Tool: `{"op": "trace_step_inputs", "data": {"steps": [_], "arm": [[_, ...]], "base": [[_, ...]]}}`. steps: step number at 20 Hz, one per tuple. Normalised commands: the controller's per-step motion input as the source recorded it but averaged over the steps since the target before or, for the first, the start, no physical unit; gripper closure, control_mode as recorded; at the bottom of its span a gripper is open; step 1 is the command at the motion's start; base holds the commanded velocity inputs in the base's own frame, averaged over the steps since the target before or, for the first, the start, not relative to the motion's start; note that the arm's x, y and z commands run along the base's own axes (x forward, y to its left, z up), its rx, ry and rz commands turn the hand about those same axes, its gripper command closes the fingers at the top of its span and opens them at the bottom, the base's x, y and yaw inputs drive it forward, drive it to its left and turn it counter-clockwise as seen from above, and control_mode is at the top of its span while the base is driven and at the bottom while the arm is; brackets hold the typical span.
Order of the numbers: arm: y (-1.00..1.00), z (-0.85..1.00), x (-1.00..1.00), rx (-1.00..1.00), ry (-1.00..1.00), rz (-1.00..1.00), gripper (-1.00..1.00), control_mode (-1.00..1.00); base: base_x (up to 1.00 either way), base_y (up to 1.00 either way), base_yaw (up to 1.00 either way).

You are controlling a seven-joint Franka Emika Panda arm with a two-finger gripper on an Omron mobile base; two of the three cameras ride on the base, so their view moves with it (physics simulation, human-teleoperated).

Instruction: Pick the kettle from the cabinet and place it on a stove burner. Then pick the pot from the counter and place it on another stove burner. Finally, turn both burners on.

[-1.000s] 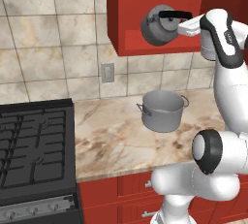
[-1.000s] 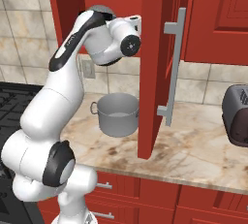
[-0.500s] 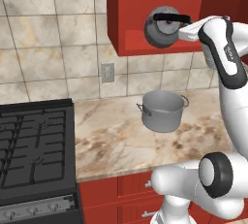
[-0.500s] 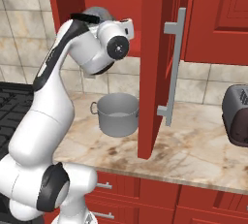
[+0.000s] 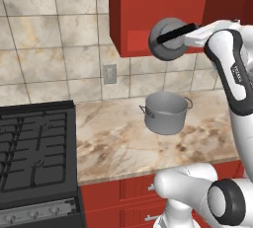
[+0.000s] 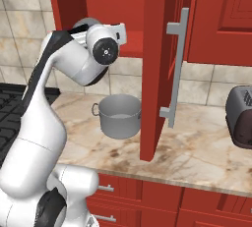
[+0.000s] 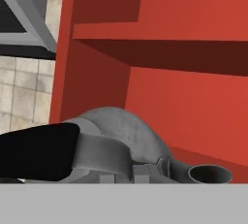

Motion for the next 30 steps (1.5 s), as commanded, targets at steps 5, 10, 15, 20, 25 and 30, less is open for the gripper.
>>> {"op": "trace_step_inputs", "data": {"steps": [5,10,15,20,25,30], "arm": [[0.16,0.0,-0.5,-0.01,0.03,0.0,1.0,-1.0],[0.15,0.0,-0.49,-0.01,0.05,0.0,1.0,-1.0],[0.13,0.0,-0.47,-0.01,0.03,0.0,1.0,-1.0],[0.11,-0.02,-0.37,-0.01,0.06,0.0,1.0,-1.0],[0.06,-0.17,-0.24,0.0,0.07,0.0,1.0,-1.0],[0.01,-0.22,-0.22,0.0,0.07,0.0,1.0,-1.0]], "base": [[0.0,0.0,0.0],[0.0,0.0,0.0],[0.0,0.0,0.0],[0.0,0.0,0.0],[0.0,0.0,0.0],[0.0,0.0,0.0]]}}
